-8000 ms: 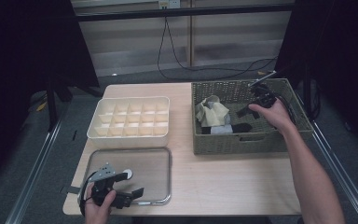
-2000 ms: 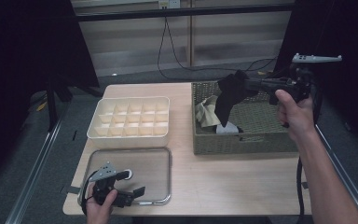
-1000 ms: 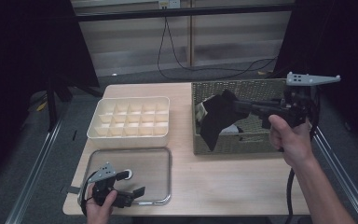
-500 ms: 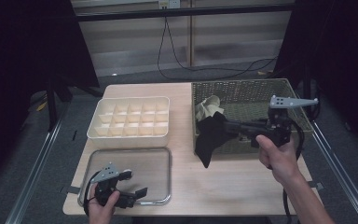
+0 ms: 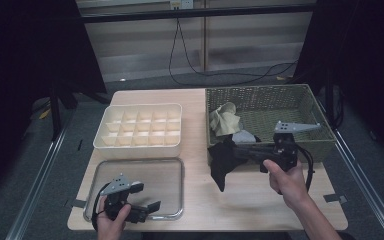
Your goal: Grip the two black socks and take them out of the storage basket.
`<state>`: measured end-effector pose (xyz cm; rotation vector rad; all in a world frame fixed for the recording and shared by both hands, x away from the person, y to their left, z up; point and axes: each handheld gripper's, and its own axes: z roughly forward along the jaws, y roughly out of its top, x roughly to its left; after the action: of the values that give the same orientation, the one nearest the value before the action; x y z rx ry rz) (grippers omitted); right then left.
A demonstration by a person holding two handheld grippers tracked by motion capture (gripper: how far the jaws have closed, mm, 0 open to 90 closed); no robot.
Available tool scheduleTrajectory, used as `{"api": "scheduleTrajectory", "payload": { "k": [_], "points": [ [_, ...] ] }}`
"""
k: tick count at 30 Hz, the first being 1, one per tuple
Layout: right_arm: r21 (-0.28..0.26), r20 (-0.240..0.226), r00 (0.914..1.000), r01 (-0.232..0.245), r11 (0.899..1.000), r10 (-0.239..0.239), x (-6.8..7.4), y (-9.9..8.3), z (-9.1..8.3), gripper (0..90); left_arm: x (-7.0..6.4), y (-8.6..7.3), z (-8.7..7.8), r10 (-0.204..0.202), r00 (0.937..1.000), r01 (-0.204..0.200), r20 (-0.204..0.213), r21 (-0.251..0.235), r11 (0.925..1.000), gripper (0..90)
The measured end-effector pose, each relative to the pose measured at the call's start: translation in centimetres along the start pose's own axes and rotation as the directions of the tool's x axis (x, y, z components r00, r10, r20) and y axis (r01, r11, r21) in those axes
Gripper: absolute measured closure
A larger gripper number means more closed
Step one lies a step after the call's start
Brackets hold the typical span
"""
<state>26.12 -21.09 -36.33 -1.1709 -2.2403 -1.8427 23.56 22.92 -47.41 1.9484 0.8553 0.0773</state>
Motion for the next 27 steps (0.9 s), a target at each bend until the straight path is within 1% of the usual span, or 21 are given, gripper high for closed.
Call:
{"api": "scheduleTrajectory", "payload": {
  "k": [2,4,5,8,10,12,13,14,17,18,19,21,23,24,27],
  "points": [
    [0.012,0.007,0.9998,-0.021,1.0,0.021,-0.4,-0.8,0.3,85.0,0.0,0.0,0.0,-0.001,1.0,0.001,0.003,0.003,1.0,3.9],
    [0.017,0.013,0.9997,-0.023,1.0,0.023,-0.5,-1.0,0.4,85.0,0.0,0.0,0.1,-0.002,1.0,0.002,0.003,0.005,1.0,3.9],
    [0.027,0.018,0.9989,-0.043,0.999,0.042,-0.9,-1.9,0.5,85.0,0.0,0.1,0.2,-0.002,1.0,0.002,0.006,0.004,1.0,3.9],
    [0.037,0.03,0.9984,-0.048,0.998,0.047,-1.2,-2.6,0.6,85.0,-0.1,0.1,0.3,0.004,0.9999,-0.004,0.01,0.008,1.0,3.9],
    [0.044,0.048,0.9972,-0.06,0.997,0.057,-1.5,-3.3,0.4,85.0,-0.2,0.2,0.4,0.001,0.9999,-0.001,0.012,0.006,1.0,3.9],
    [0.04,0.055,0.996,-0.073,0.996,0.071,-1.9,-3.8,0.3,85.0,-0.2,0.3,0.5,0.002,0.9999,-0.002,0.014,0.01,0.9999,3.9],
    [0.038,0.062,0.9951,-0.079,0.996,0.077,-2.0,-4.1,0.2,85.0,-0.3,0.3,0.6,0.006,0.9998,-0.006,0.018,0.012,0.9999,4.1],
    [0.038,0.066,0.9944,-0.085,0.996,0.083,-2.2,-4.4,0.0,85.0,-0.3,0.3,0.7,-0.001,0.9996,0.001,0.027,0.006,1.0,4.1],
    [0.037,0.082,0.9927,-0.092,0.995,0.089,-2.5,-5.0,-0.2,85.0,-0.4,0.5,0.9,0.002,0.9996,-0.003,0.028,0.015,0.9999,4.2],
    [0.04,0.089,0.9919,-0.095,0.995,0.091,-2.6,-5.2,-0.4,84.9,-0.5,0.5,1.0,0.002,0.9993,-0.003,0.036,0.017,0.9999,4.3],
    [0.038,0.097,0.9907,-0.099,0.994,0.095,-2.7,-5.4,-0.5,84.9,-0.5,0.5,1.2,0.0,0.9993,0.0,0.037,0.017,0.9998,4.3],
    [0.039,0.099,0.99,-0.105,0.994,0.101,-2.9,-5.6,-0.7,84.9,-0.6,0.6,1.4,-0.005,0.999,0.004,0.044,0.021,0.9998,4.2],
    [0.043,0.11,0.9887,-0.107,0.993,0.102,-3.0,-6.0,-0.8,84.9,-0.8,0.7,1.8,-0.003,0.9989,0.002,0.047,0.027,0.9996,4.3],
    [0.049,0.117,0.9877,-0.109,0.993,0.103,-3.1,-6.2,-0.8,84.8,-0.8,0.8,1.8,0.003,0.999,-0.005,0.045,0.034,0.9994,4.3],
    [0.063,0.133,0.9862,-0.108,0.992,0.099,-3.3,-6.8,-0.9,84.6,-1.1,1.0,2.1,0.015,0.9989,-0.016,0.044,0.034,0.9993,5.4]
  ]
}}
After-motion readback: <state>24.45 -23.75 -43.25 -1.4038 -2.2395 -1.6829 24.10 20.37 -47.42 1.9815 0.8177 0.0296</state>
